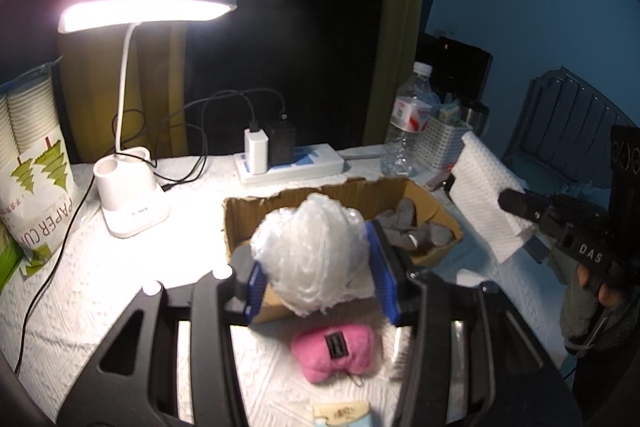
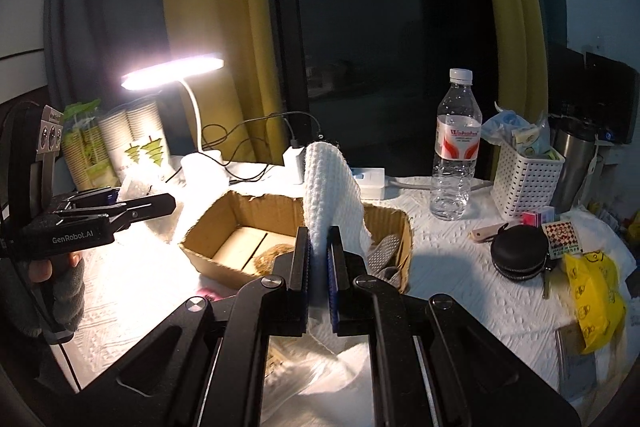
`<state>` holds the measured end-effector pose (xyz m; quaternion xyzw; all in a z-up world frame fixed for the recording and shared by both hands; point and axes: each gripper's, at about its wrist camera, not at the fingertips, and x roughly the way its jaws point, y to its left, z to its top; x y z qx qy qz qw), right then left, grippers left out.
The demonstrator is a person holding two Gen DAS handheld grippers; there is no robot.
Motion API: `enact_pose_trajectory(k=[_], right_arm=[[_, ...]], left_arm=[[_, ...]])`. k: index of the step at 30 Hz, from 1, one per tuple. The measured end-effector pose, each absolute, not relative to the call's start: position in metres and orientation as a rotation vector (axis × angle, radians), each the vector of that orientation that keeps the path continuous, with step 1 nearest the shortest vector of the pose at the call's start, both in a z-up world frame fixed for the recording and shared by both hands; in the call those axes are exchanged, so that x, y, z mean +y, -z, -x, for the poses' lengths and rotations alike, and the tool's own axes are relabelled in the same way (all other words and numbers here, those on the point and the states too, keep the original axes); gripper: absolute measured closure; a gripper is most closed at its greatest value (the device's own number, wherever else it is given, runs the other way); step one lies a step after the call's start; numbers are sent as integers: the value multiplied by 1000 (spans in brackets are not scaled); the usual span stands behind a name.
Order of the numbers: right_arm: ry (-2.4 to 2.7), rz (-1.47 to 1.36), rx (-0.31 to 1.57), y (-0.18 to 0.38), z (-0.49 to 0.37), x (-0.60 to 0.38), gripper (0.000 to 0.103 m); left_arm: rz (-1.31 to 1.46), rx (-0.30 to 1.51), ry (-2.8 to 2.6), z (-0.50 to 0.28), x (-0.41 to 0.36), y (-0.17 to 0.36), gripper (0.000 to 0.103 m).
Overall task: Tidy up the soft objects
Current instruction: 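Carry the bubble wrap with the left tool while the right tool carries the towel to the box, then release the bubble wrap into the box with the left tool while the right tool releases the towel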
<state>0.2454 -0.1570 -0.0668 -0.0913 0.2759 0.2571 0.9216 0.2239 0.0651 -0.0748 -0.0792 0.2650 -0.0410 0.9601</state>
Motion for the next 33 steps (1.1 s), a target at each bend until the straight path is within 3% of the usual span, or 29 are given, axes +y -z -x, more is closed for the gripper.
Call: enact_pose_trajectory(k=[14,22,25,28,30,33], right_arm=[[-445,231,634,99,-303,-149,95],[-394,246,714,129,-330,-149,95],[-398,250,729,134,-332,-146,95],[-408,266,752,140,-334,-140,85],[-406,272,753,141,-333,-138,68],[-409,270,754,139,-330,-138,65]], left_arm=[[129,595,9,-274,75,108,56],[166,662,-10,-289,82,127,49],[175,658,-6,-289,82,128,28],[186,646,-11,-288,84,125,24],[186,644,-20,-286,84,124,24],[171,637,-25,-282,82,121,16]])
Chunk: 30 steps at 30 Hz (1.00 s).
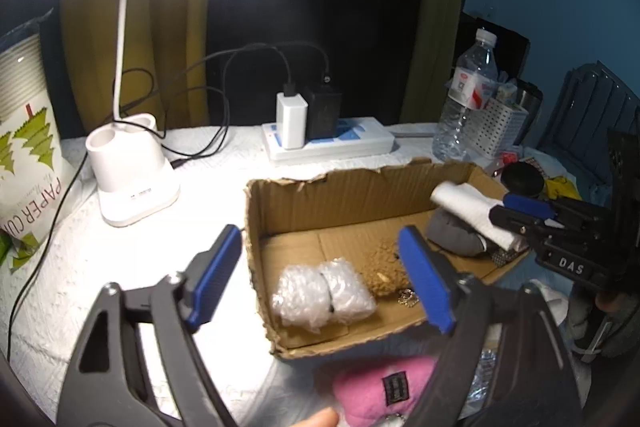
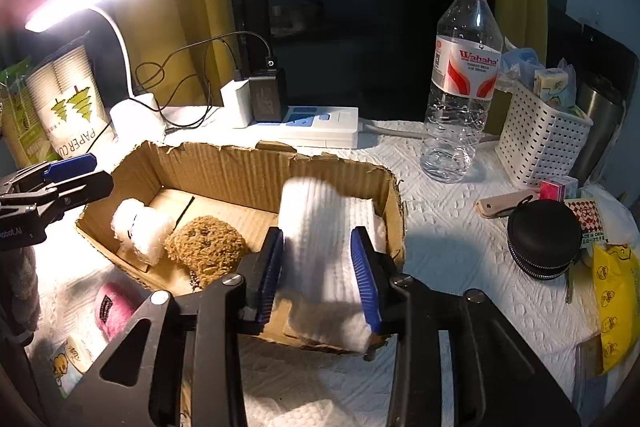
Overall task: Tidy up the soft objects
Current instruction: 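Release the bubble wrap into the box with the left tool while the right tool releases the towel, then move the left tool to the chick tissue pack while the right tool moves to the white cloth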
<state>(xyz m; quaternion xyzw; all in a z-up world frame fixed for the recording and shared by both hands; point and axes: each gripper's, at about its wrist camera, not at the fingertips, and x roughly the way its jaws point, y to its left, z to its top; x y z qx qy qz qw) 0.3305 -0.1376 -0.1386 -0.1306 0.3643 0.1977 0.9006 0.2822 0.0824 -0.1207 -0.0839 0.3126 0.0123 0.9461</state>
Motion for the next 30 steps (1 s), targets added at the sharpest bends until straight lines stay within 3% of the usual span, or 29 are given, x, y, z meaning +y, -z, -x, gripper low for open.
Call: enact_pose_trajectory(k=[30], right_arm=[[-427,259,682,96,-235,-142,63]], left_arm=[[142,606,47,-198,44,95,15]])
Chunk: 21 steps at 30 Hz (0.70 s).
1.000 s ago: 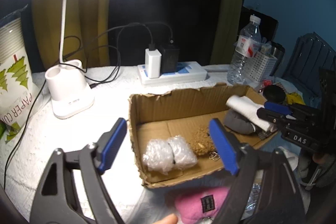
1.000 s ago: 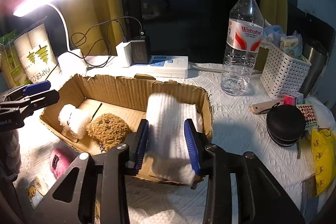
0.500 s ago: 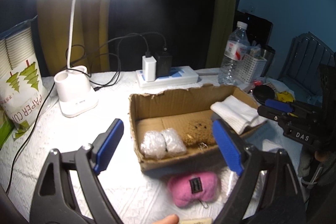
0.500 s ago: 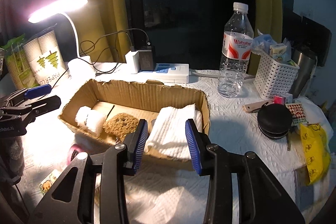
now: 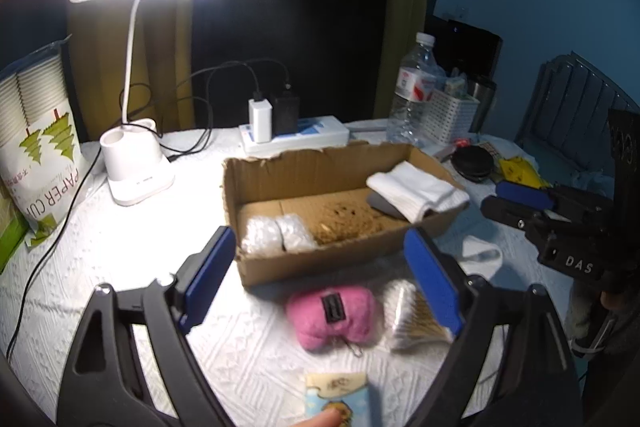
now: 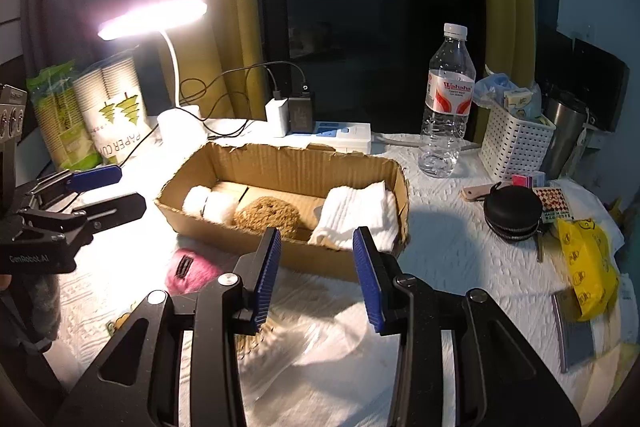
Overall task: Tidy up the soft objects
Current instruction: 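Move the left tool to the chick tissue pack while the right tool moves to the white cloth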
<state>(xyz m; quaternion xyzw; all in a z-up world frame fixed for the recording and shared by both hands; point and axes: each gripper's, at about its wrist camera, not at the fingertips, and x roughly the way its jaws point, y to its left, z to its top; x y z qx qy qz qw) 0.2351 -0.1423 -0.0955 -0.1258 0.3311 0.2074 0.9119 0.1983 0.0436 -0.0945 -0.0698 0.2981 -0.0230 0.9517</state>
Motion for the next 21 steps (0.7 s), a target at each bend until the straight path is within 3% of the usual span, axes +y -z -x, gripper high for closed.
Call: enact_pose_trajectory(k=[8,12,21], right_arm=[[-411,252,698,102,-214,-154,62],[-391,240,711,111,-204,-166,45],[-367,223,770,136,-193,-189,44]], left_arm=[[130,635,58,-181,31,104,15],[126,662,56,-173,26,113,15],[104,745,26,-163,14,143,15]])
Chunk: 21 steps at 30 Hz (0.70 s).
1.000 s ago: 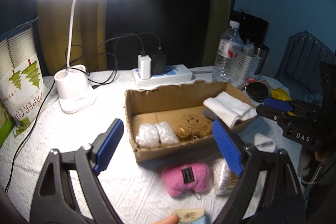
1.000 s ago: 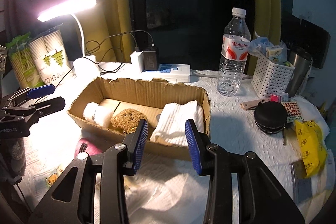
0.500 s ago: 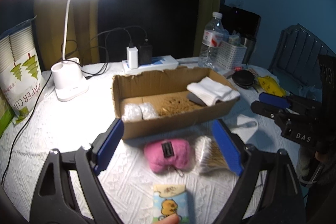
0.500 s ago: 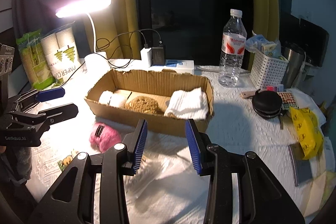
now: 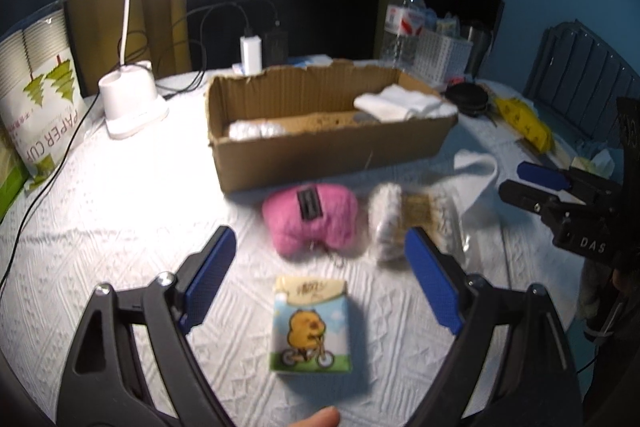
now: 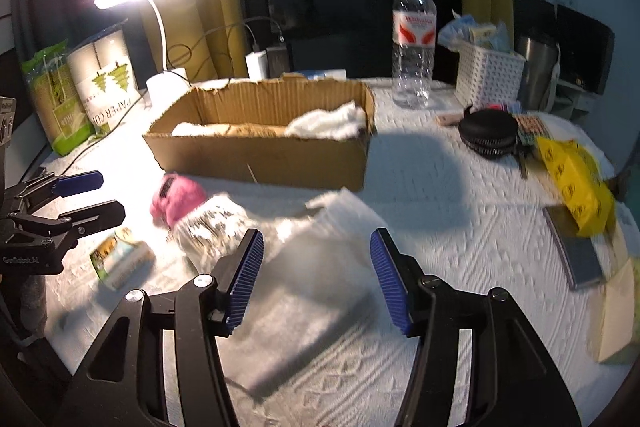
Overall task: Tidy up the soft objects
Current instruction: 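Move the left tool to the chick tissue pack while the right tool moves to the white cloth, then grasp the chick-printed tissue pack with the left tool while the right tool grasps the white cloth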
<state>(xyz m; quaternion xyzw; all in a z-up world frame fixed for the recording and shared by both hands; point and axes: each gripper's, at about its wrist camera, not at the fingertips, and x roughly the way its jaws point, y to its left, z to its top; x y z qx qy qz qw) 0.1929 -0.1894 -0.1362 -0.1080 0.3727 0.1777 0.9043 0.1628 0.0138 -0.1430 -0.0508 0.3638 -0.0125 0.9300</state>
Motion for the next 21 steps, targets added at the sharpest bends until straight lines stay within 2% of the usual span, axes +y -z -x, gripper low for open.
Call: enact_pose_trajectory(k=[4,9,17,21], right_arm=[[-370,219,808,151,-192,-194,43],[-371,226,809,157,-198,-195,34],[-374,151,712,127,-218,-204,33],[-328,121,779,140,-243,-207,33]], left_arm=[[91,782,5,-160,12,154,15],[75,822,-7,-158,12,162,15],[72,859,-7,-161,10,171,15],[79,889,-10,-164,11,177,15]])
